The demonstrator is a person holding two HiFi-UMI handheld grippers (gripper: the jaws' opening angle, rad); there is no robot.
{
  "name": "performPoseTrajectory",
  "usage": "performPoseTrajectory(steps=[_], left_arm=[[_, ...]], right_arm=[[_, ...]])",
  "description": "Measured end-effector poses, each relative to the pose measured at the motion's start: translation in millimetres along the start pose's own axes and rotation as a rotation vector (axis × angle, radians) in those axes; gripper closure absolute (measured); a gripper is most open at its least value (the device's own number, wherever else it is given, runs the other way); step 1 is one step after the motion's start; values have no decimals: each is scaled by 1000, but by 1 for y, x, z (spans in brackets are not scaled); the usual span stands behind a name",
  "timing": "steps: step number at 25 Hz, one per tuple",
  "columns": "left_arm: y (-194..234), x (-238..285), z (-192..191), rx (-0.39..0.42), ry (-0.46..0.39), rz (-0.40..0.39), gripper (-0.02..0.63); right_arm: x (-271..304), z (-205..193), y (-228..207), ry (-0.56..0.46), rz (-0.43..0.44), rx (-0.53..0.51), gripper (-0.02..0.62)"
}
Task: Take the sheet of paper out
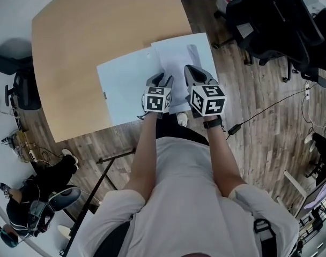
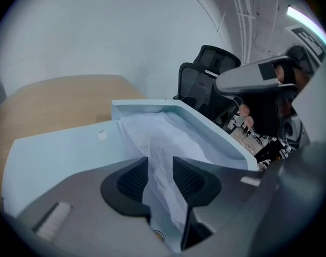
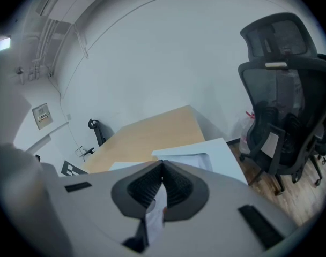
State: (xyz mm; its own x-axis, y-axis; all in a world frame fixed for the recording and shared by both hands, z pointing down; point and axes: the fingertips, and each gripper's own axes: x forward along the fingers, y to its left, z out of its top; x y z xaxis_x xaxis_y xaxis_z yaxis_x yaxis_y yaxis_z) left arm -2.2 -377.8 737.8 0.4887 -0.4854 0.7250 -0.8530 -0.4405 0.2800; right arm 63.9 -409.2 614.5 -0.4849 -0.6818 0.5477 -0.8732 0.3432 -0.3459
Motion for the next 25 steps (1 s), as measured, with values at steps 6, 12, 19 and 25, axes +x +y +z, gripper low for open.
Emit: performPoseTrajectory(steps=[6,12,19,25], left_arm=[[4,6,-7,0,19,23,488],[10,4,-10,-9,14,60,579],[17,-8,-7,-12,-14,82,595],[26,-24,-7,-24,-31,111,597]], right_arm=[[2,-4,-2,10,-9,7,584],[1,-8,1,13,-8,6,584],[-5,-8,5,0,-10,5,584],[-13,-5,12,-18,-2,0,584]])
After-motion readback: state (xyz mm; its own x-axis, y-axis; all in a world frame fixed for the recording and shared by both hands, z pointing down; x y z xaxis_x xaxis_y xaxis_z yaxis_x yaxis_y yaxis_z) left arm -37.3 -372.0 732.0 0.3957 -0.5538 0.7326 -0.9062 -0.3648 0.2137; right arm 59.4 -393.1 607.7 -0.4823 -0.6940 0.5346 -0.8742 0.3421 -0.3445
